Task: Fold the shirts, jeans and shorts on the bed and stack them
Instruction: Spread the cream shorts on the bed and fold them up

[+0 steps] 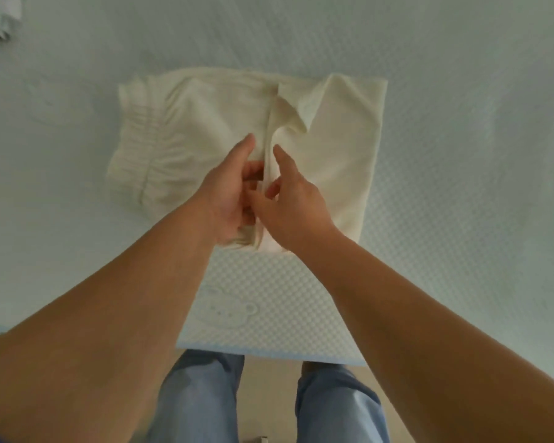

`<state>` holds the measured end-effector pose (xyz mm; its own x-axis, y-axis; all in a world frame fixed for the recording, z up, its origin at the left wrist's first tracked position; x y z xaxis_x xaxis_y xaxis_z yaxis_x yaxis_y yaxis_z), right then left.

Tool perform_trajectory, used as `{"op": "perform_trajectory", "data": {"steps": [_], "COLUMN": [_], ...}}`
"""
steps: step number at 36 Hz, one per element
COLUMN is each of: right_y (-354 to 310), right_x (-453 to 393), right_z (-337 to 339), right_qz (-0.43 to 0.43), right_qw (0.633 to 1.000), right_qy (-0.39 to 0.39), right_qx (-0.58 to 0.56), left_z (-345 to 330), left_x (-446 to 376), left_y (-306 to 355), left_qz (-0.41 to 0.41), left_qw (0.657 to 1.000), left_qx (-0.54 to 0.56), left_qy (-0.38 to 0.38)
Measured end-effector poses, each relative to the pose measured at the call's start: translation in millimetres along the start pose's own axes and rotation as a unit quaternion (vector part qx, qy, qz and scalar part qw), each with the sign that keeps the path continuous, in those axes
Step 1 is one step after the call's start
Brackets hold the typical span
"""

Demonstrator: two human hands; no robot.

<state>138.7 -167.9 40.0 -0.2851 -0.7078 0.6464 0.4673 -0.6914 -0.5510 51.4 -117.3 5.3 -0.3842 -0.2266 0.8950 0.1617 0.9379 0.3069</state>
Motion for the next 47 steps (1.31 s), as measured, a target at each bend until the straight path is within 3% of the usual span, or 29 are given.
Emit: {"op": "perform_trajectory", "data": {"steps": [3,5,7,10,12,16,21,23,25,27,30,35,39,41,43,45,47], "right_y": [5,13,24,35,30,-4,-40,-43,-38,-22,12,59,67,69,77,90,100], "right_x": [10,18,18,-2,-25,-77,-106,-104,-91,-70,-40,-14,2,15,29,41,48], "right_z": [-3,5,16,37,52,72,70,70,72,71,58,20,20,17,5,-12,-24], "right_qz": [0.016,0.040,0.027,-0.047,-0.048,0.033,0.142,0.154,0.178,0.187,0.160,0.115,0.129,0.143,0.140,0.124,0.124], "right_qw": [0.997,0.988,0.985,0.988,0.985,0.978,0.975,0.973,0.960,0.945,0.937,0.927,0.924,0.924,0.927,0.927,0.925], "right_qy": [0.069,0.127,0.144,0.137,0.145,0.140,0.086,0.100,0.151,0.201,0.224,0.086,0.114,0.131,0.099,0.047,0.034], "right_qx": [0.040,0.076,0.090,0.060,0.078,0.151,0.150,0.137,0.152,0.178,0.216,0.346,0.341,0.330,0.332,0.350,0.358], "left_z": [2,-7,-14,-16,-17,-16,-16,-19,-20,-19,-15,-13,-18,-31,-49,-63,-62], "left_x": [-1,-2,-1,-4,-6,-2,8,16,25,27,27,29,37,41,35,14,-15], "left_y": [4,5,2,-4,-7,-10,-15,-18,-22,-28,-32,-34,-29,-24,-20,-19,-18], "left_qz": [-0.068,-0.156,-0.195,-0.197,-0.198,-0.205,-0.267,-0.316,-0.362,-0.367,-0.349,-0.330,-0.347,-0.417,-0.471,-0.445,-0.382], "left_qw": [0.988,0.943,0.899,0.889,0.889,0.892,0.852,0.812,0.745,0.693,0.708,0.690,0.672,0.658,0.635,0.622,0.587], "left_qx": [-0.110,-0.260,-0.348,-0.360,-0.361,-0.352,-0.389,-0.429,-0.504,-0.579,-0.585,-0.617,-0.625,-0.603,-0.598,-0.639,-0.710], "left_qy": [0.088,0.137,0.178,0.203,0.202,0.197,0.228,0.237,0.246,0.224,0.188,0.186,0.191,0.173,0.132,0.081,0.077]}}
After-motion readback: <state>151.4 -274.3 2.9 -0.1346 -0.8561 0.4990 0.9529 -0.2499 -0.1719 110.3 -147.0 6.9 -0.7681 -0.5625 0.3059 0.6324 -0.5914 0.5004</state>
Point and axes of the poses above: each hand's wrist, its own x-axis away from the middle knuckle, its own z-axis out of the back of the hand, y = z × x, the point moved 4 cm from there along -x, towards the middle knuckle, and after that the axes turned 5 degrees about x, right-handed, at the moved point
